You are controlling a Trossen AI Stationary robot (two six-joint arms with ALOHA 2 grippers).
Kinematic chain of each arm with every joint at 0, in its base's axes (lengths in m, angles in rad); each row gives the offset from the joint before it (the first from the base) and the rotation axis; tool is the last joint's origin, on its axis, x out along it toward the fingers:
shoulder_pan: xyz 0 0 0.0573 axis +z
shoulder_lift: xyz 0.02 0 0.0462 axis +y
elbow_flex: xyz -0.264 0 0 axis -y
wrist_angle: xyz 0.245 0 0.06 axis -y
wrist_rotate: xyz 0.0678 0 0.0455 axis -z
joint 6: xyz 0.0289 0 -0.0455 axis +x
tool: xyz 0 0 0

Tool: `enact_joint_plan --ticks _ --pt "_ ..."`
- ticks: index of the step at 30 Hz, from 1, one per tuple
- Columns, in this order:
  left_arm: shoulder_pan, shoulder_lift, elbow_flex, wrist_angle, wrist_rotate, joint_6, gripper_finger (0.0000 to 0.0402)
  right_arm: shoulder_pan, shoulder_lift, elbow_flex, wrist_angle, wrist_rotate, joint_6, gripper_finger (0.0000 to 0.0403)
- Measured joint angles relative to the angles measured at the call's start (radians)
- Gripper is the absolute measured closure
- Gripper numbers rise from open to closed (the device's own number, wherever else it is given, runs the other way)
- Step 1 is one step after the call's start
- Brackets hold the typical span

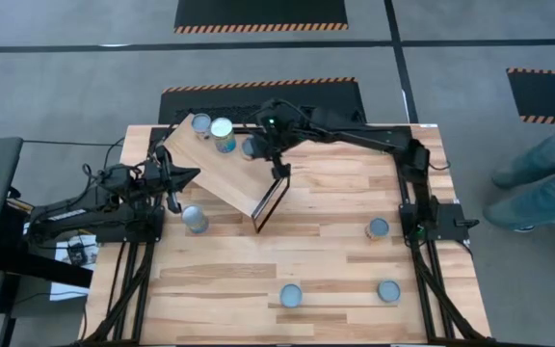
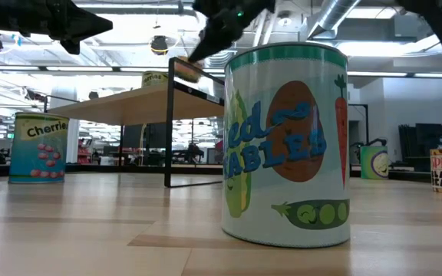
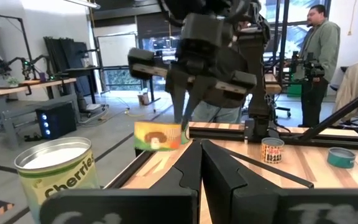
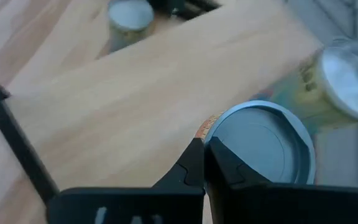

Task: Pick and place cans onto a shelf
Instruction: Put the canned mushrooms on the shelf

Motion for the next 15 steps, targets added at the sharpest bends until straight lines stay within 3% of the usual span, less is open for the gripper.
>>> enact_joint_plan --ticks 15 --pt "0.001 0.000 0.000 -0.002 -0.006 0.009 0.0401 -0.011 0.077 0.002 0.070 -0.004 0.019 0.0389"
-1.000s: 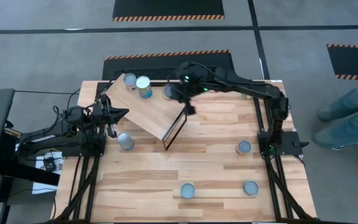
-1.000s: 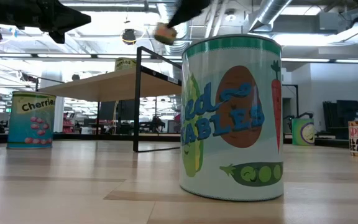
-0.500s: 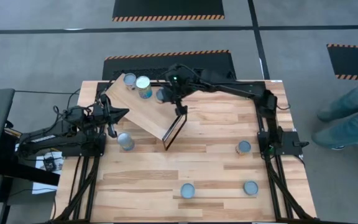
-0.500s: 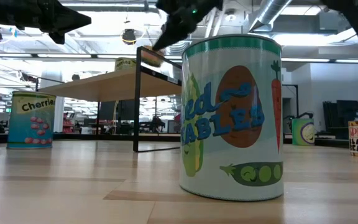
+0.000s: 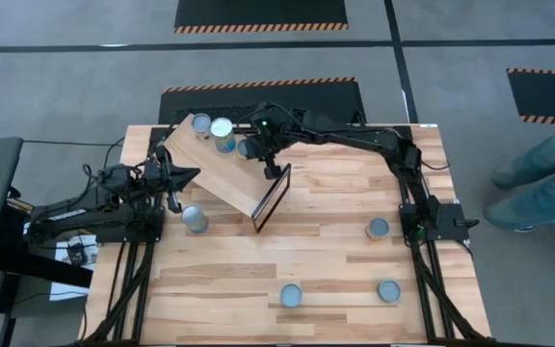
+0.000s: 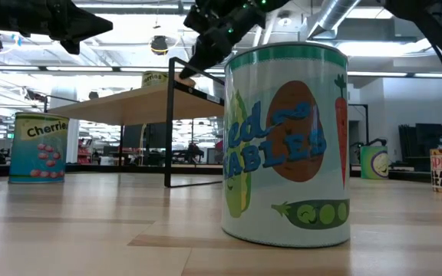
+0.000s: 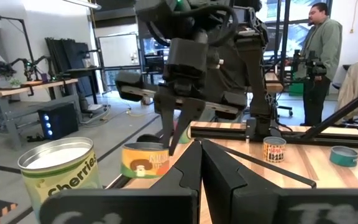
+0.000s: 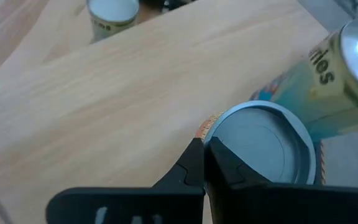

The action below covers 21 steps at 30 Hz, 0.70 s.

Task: Pick and place cans onto a shelf
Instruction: Put the canned mushrooms on the shelf

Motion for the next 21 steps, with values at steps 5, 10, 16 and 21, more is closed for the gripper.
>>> enact_joint_plan --ticks 5,10,16,21 --pt "0.000 0.000 0.000 0.000 -0.001 0.000 0.0401 0.002 0.015 -0.001 0.006 0.001 0.000 0.0388" --pt "0.000 0.000 0.000 -0.001 -0.001 0.000 0.0401 -0.003 0.035 -0.001 -0.004 0.006 0.011 0.0388" --pt "0.000 0.000 0.000 -0.001 -0.001 0.000 0.0401 -0.002 0.053 0.000 0.004 0.005 0.017 0.0386" --pt "0.000 0.000 0.000 -0.002 -0.001 0.000 0.0401 -0.002 0.055 0.000 0.021 0.005 0.038 0.0379"
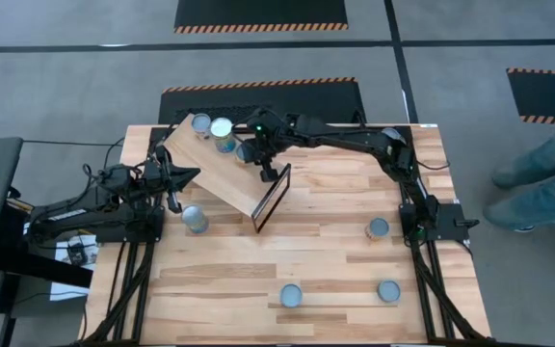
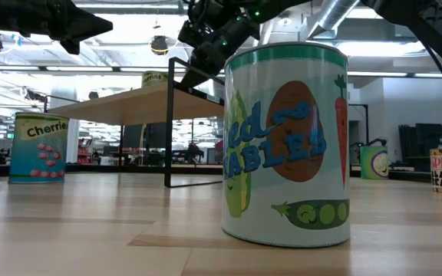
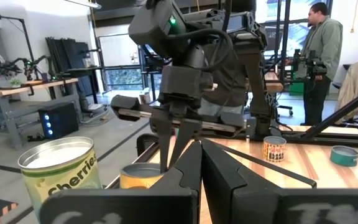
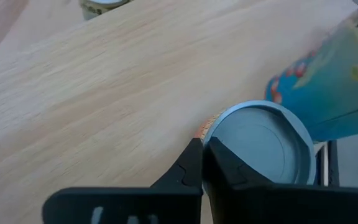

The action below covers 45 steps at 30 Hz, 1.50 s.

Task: Pick and place cans onto a shelf
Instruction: Put the canned mushrooms on the shelf, then put the canned chicken soup on the shelf

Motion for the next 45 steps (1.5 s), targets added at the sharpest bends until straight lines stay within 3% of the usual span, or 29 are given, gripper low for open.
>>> enact_joint_plan --ticks 11,17,20,23,27,30,33,35,41,45 --pt "0.000 0.000 0.000 0.000 0.000 0.000 0.0401 0.000 0.000 0.000 0.038 0.003 0.025 0.0308" --pt "0.000 0.000 0.000 0.000 0.000 0.000 0.0401 0.000 0.000 0.000 0.035 0.003 0.024 0.0295" --pt "0.000 0.000 0.000 -0.001 0.000 -0.001 0.0401 0.000 -0.008 0.000 0.000 0.008 0.014 0.0298" --pt "0.000 0.000 0.000 -0.004 0.000 -0.001 0.0401 0.011 -0.054 0.018 -0.128 0.079 -0.008 0.0312" --pt "0.000 0.000 0.000 -0.004 0.011 -0.017 0.0401 0.041 -0.175 0.037 -0.362 0.212 -0.017 0.0363" --pt "0.000 0.000 0.000 -0.004 0.027 -0.016 0.0401 0.042 -0.248 0.018 -0.495 0.221 0.073 0.0393" --pt "0.000 0.000 0.000 -0.004 0.027 -0.013 0.0401 0.039 -0.355 -0.124 -0.485 0.258 0.140 0.0393" --pt "0.000 0.000 0.000 -0.004 0.027 -0.013 0.0401 0.039 -0.445 -0.271 -0.381 0.275 0.177 0.0397" --pt "0.000 0.000 0.000 -0.002 0.027 -0.012 0.0401 0.030 -0.712 -0.841 0.183 0.264 0.261 0.0398" --pt "0.000 0.000 0.000 0.002 0.027 -0.012 0.0401 0.020 -0.837 -1.125 0.507 0.262 0.370 0.0396"
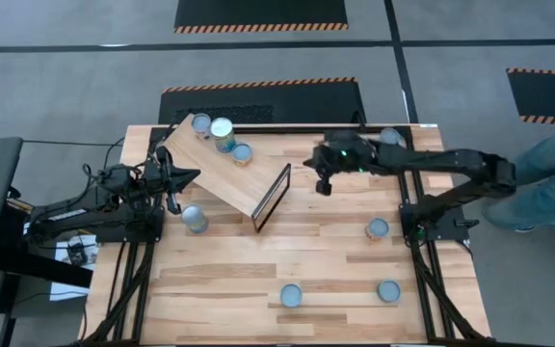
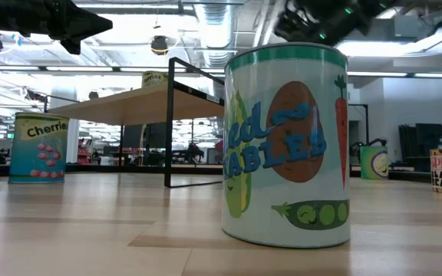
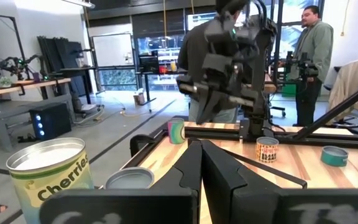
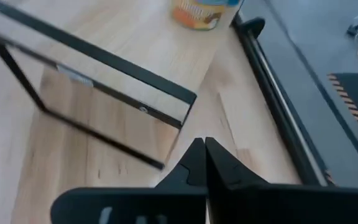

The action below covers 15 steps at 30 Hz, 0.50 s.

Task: Pick and place cans onto a shelf
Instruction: Put the canned chicken soup on the shelf

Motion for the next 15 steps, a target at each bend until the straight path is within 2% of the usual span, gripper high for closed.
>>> enact_joint_plan --ticks 5,11,15 --pt "0.000 0.000 0.000 -0.001 0.000 0.008 0.0401 0.019 -0.101 -0.178 0.120 -0.001 0.135 0.0395" --pt "0.000 0.000 0.000 -0.005 0.000 0.014 0.0401 0.087 -0.166 -0.248 0.119 0.089 0.202 0.0396" --pt "0.000 0.000 0.000 -0.005 0.000 0.014 0.0401 0.113 -0.167 -0.306 0.244 0.134 0.200 0.0394"
